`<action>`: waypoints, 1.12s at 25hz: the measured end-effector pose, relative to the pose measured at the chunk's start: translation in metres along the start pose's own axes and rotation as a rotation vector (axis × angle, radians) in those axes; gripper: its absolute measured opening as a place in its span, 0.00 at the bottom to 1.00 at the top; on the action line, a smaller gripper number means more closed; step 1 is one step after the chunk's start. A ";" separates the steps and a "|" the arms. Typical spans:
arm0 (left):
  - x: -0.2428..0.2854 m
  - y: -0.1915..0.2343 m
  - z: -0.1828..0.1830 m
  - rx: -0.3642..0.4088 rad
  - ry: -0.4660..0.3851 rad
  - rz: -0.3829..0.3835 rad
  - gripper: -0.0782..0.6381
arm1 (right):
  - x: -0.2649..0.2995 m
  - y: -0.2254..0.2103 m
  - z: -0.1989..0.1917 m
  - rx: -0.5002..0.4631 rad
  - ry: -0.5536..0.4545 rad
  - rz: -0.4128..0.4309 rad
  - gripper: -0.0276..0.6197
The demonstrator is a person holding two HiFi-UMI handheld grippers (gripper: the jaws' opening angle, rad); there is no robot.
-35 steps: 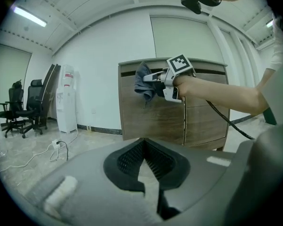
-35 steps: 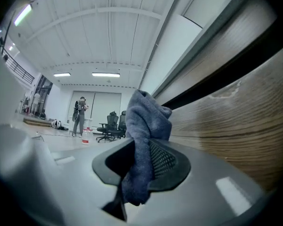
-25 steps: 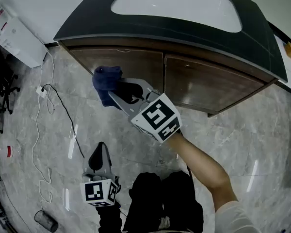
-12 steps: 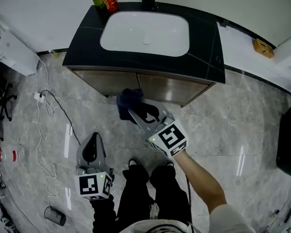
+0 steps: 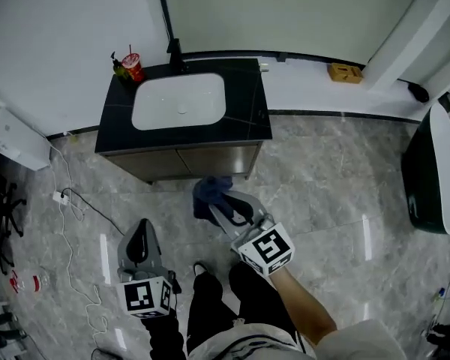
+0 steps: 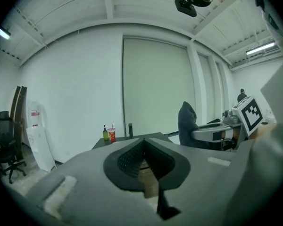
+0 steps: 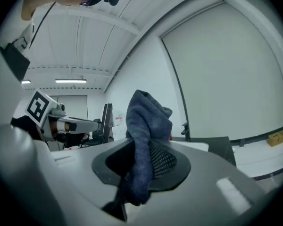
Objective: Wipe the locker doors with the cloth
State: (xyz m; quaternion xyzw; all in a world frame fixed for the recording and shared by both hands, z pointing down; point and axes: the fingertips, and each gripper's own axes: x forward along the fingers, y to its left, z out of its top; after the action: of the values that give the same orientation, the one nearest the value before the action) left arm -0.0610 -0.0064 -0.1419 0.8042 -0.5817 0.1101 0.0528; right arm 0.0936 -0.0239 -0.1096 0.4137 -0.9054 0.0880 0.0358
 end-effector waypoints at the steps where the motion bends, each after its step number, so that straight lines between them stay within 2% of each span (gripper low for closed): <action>1: -0.007 -0.008 0.012 0.006 -0.009 -0.017 0.11 | -0.015 0.005 0.010 0.010 0.000 -0.011 0.18; 6: -0.051 -0.034 0.059 0.024 -0.043 -0.118 0.11 | -0.075 0.029 0.036 0.026 0.017 -0.098 0.18; 12: -0.107 -0.044 0.064 0.031 -0.039 -0.247 0.11 | -0.120 0.074 0.069 0.069 -0.045 -0.228 0.18; 18: -0.146 -0.038 0.081 0.037 -0.080 -0.242 0.11 | -0.141 0.109 0.101 -0.002 -0.089 -0.287 0.18; 23: -0.161 -0.046 0.082 0.061 -0.094 -0.219 0.11 | -0.160 0.114 0.112 -0.023 -0.124 -0.332 0.18; 28: -0.166 -0.070 0.082 0.077 -0.094 -0.236 0.11 | -0.177 0.111 0.111 -0.025 -0.111 -0.374 0.17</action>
State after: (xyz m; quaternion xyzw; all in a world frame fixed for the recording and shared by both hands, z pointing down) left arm -0.0350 0.1518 -0.2577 0.8727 -0.4802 0.0877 0.0070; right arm 0.1265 0.1584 -0.2571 0.5784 -0.8144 0.0457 0.0067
